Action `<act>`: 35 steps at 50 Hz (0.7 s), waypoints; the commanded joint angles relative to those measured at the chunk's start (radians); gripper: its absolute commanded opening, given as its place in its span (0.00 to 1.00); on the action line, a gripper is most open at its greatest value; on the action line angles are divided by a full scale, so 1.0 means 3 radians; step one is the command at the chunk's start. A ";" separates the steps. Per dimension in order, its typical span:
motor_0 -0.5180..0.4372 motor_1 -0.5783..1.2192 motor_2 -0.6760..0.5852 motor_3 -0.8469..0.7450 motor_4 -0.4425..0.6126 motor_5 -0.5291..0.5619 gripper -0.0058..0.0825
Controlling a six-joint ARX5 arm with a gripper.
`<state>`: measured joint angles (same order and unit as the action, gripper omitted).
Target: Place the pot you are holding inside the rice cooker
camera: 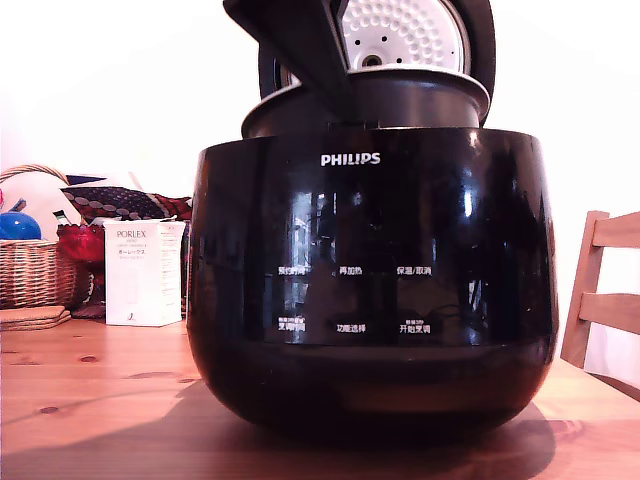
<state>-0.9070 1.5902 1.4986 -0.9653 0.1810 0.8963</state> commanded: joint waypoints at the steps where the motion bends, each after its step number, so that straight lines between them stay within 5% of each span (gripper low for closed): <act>1: -0.0010 -0.0165 -0.0065 0.0195 0.0036 0.0032 0.04; 35: 0.0011 -0.0524 -0.0470 0.0458 0.0137 0.0003 0.04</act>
<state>-0.8993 1.4780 1.3533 -0.8349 0.1997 0.8970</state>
